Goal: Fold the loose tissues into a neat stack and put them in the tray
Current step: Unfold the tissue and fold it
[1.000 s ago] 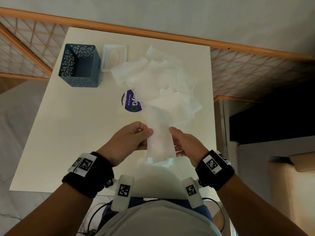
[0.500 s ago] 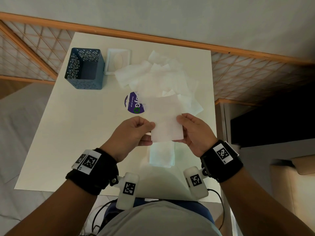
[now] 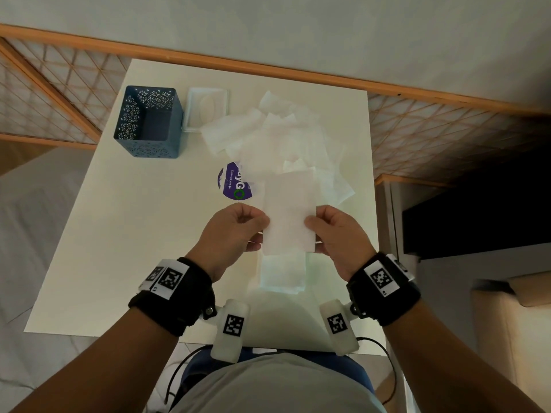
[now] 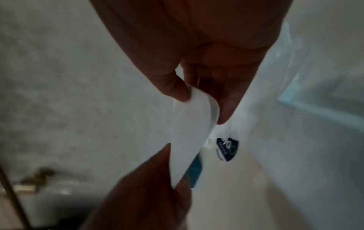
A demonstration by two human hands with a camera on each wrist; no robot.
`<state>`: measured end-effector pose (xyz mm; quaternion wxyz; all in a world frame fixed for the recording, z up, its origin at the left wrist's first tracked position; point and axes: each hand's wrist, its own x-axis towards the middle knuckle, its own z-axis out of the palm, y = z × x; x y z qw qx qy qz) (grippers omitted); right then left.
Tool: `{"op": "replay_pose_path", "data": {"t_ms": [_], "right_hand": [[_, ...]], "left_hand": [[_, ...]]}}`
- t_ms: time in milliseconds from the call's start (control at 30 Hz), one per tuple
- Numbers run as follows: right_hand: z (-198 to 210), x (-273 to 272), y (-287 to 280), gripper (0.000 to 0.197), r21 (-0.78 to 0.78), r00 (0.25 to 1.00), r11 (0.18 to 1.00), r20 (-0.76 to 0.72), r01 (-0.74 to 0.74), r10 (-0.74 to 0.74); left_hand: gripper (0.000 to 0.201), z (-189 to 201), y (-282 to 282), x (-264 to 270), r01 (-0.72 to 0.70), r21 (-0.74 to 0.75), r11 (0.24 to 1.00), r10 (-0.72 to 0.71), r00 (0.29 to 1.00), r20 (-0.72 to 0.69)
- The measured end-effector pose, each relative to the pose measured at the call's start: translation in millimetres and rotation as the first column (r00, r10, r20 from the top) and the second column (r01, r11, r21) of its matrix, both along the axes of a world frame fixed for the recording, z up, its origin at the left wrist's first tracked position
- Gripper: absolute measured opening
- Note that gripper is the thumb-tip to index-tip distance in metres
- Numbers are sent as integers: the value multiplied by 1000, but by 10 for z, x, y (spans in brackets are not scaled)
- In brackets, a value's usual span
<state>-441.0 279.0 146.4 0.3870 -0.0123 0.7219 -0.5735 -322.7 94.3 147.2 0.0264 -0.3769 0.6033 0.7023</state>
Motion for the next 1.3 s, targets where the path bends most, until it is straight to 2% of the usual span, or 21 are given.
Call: {"op": "replay_pose_path", "data": {"t_ms": [67, 167, 267, 333, 600, 767, 900, 967, 1133, 1300], "right_hand": [[-174, 60, 50, 8, 135, 994, 990, -86, -50, 62], [-439, 161, 128, 4, 261, 988, 960, -85, -104, 130], [-684, 229, 159, 19, 411, 970, 897, -100, -163, 222], [-813, 245, 168, 20, 491, 959, 853, -106, -179, 262], [-975, 242, 150, 16, 585, 950, 787, -86, -196, 300], [-950, 201, 128, 15, 531, 956, 821, -63, -212, 288], [-791, 163, 90, 18, 352, 991, 927, -2, -127, 136], [-643, 133, 60, 13, 240, 998, 969, 60, -51, 37], [-275, -16, -15, 6, 84, 982, 993, 164, 84, -97], [-43, -138, -31, 6, -50, 952, 982, 257, 184, -165]], "left_hand": [[8, -169, 27, 16, 20, -93, 995, -16, 999, 44], [13, -451, 115, 96, 84, -207, 975, -59, 990, 125], [17, -732, 209, 212, 177, -258, 950, -123, 970, 211], [17, -872, 263, 268, 225, -271, 936, -154, 953, 260], [16, -1049, 384, 299, 301, -371, 879, -174, 925, 338], [23, -1010, 356, 293, 195, -387, 901, -64, 943, 327], [34, -1044, 263, 311, 112, -354, 929, 9, 946, 323], [34, -1049, 223, 330, 84, -335, 938, 32, 945, 326], [29, -1031, 221, 375, 122, -300, 946, -15, 942, 337], [45, -1076, 260, 407, 160, -239, 958, -69, 934, 349]]}}
